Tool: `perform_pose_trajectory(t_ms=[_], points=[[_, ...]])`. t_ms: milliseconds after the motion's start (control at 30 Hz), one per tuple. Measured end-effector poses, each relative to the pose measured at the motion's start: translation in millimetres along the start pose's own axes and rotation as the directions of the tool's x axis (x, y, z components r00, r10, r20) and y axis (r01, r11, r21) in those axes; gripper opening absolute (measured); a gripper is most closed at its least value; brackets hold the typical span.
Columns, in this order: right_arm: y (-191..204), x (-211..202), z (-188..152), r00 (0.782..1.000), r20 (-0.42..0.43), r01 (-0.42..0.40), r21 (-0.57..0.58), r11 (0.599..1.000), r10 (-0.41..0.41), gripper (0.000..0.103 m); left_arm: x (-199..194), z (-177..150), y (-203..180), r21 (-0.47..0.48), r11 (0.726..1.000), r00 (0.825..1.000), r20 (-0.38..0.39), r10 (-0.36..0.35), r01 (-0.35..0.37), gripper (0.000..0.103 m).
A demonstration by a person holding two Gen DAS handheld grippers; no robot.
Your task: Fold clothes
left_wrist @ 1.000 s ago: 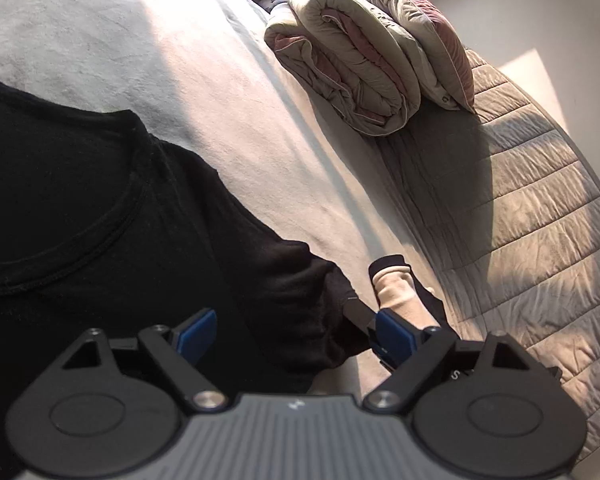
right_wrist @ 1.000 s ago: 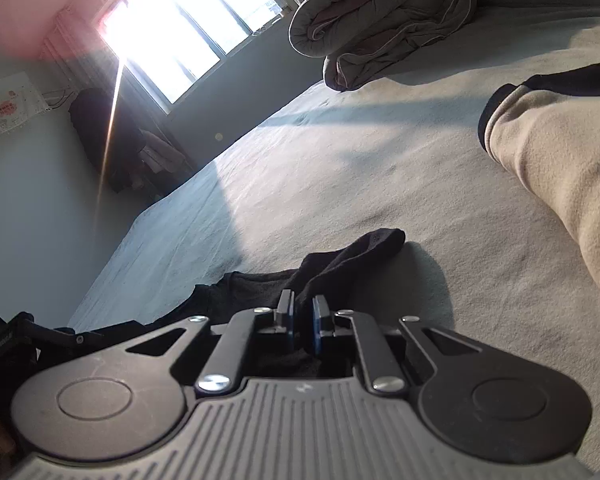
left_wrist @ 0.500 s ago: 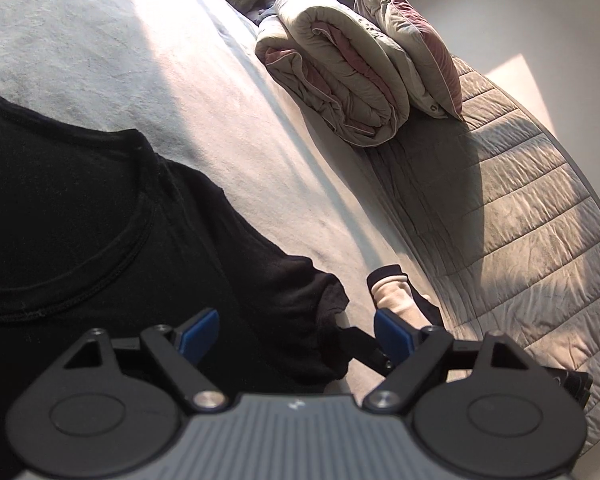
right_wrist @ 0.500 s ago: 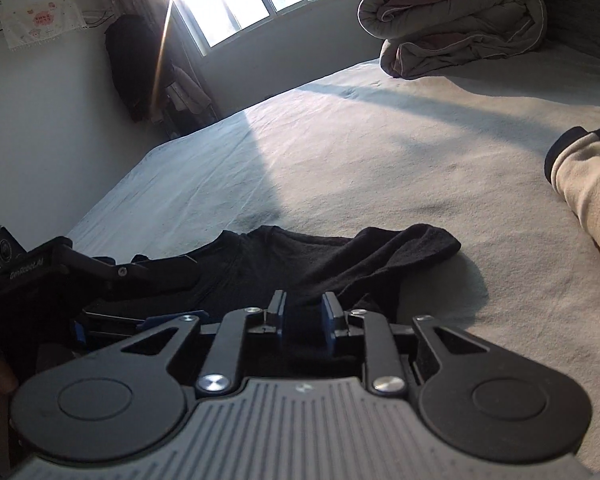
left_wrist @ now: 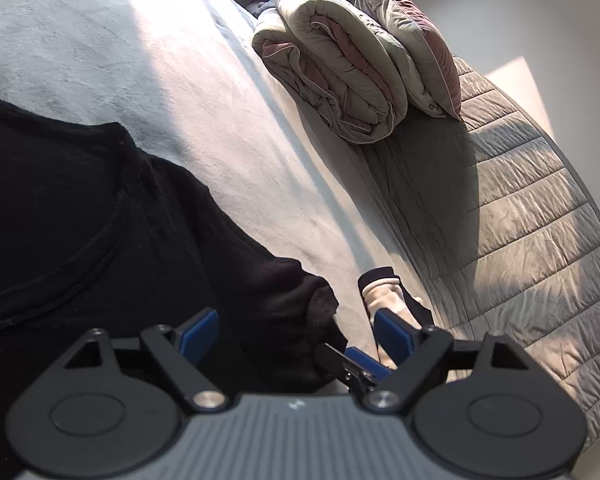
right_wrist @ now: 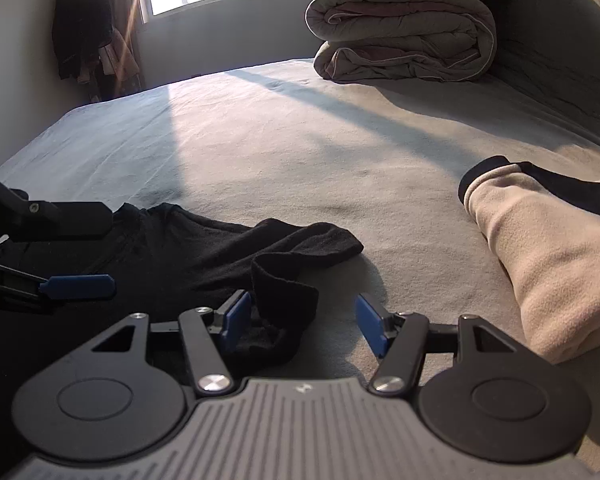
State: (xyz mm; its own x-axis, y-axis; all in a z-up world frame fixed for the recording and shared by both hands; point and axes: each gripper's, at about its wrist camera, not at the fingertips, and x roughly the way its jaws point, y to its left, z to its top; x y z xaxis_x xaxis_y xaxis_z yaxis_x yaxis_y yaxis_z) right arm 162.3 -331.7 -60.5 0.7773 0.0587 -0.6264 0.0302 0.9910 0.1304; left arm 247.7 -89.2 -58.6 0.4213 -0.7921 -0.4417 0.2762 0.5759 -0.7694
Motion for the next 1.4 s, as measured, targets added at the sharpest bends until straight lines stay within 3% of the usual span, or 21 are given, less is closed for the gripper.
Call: perform_pose_trajectory(t_ms=[67, 100, 133, 200, 333, 400, 467, 567, 700, 867, 933, 1067, 1200, 1367, 1400], points=[[0, 9, -3, 0.999, -0.033, 0.014, 0.003, 1.000, -0.013, 0.053, 2, 0, 0, -0.005, 1.000, 1.000, -0.004, -0.004, 0.004, 0.085], [2, 10, -5, 0.999, -0.021, 0.029, -0.005, 1.000, -0.029, 0.043, 2, 0, 1, -0.008, 1.000, 1.000, -0.007, -0.004, 0.004, 0.085], [4, 11, -6, 0.999, 0.000, 0.033, -0.005, 0.999, -0.033, 0.027, 3, 0, 1, -0.010, 1.000, 1.000, -0.009, -0.004, 0.004, 0.085], [5, 7, -6, 0.998, 0.052, -0.041, 0.023, 0.999, 0.040, 0.006, 1, 2, 3, -0.017, 0.999, 1.000, -0.014, -0.028, 0.028, 0.085], [22, -7, -5, 0.972, 0.162, -0.170, -0.014, 0.985, 0.170, 0.005, -4, 4, 12, -0.062, 0.993, 0.994, -0.023, -0.107, 0.105, 0.086], [30, -10, -6, 0.952, 0.174, -0.251, -0.035, 0.967, 0.254, 0.005, -7, 3, 20, -0.096, 0.985, 0.989, -0.026, -0.149, 0.146, 0.086], [39, -8, -7, 0.931, 0.153, -0.328, -0.050, 0.943, 0.331, 0.005, -9, 0, 23, -0.089, 0.987, 0.990, -0.029, -0.137, 0.134, 0.086], [58, -6, -12, 0.919, 0.110, -0.364, -0.129, 0.922, 0.378, 0.005, -12, -4, 25, -0.064, 0.992, 0.993, -0.034, -0.109, 0.107, 0.086], [72, 4, -17, 0.918, 0.027, -0.385, -0.173, 0.907, 0.395, 0.006, -19, -3, 17, 0.070, 0.997, 1.000, -0.025, -0.013, 0.014, 0.086], [70, 13, -19, 0.908, -0.028, -0.416, -0.146, 0.897, 0.417, 0.012, -25, 3, 12, 0.183, 0.979, 0.995, -0.010, 0.098, -0.094, 0.085], [67, 15, -16, 0.900, -0.030, -0.435, -0.126, 0.892, 0.434, 0.017, -26, 5, 10, 0.212, 0.973, 0.996, -0.013, 0.091, -0.086, 0.085], [59, 19, -13, 0.872, -0.058, -0.490, -0.091, 0.867, 0.486, 0.020, -20, 5, 0, 0.299, 0.949, 0.993, -0.032, 0.118, -0.103, 0.084], [49, 20, -10, 0.823, -0.084, -0.567, -0.051, 0.822, 0.562, 0.042, -11, -1, -9, 0.387, 0.912, 0.984, -0.059, 0.169, -0.134, 0.084], [49, 20, -7, 0.819, -0.092, -0.573, -0.061, 0.817, 0.567, 0.043, 2, -8, -18, 0.488, 0.857, 0.968, -0.085, 0.236, -0.166, 0.079], [50, 20, -8, 0.819, -0.092, -0.572, -0.064, 0.817, 0.566, 0.043, 5, -10, -20, 0.508, 0.844, 0.964, -0.090, 0.250, -0.172, 0.074]])
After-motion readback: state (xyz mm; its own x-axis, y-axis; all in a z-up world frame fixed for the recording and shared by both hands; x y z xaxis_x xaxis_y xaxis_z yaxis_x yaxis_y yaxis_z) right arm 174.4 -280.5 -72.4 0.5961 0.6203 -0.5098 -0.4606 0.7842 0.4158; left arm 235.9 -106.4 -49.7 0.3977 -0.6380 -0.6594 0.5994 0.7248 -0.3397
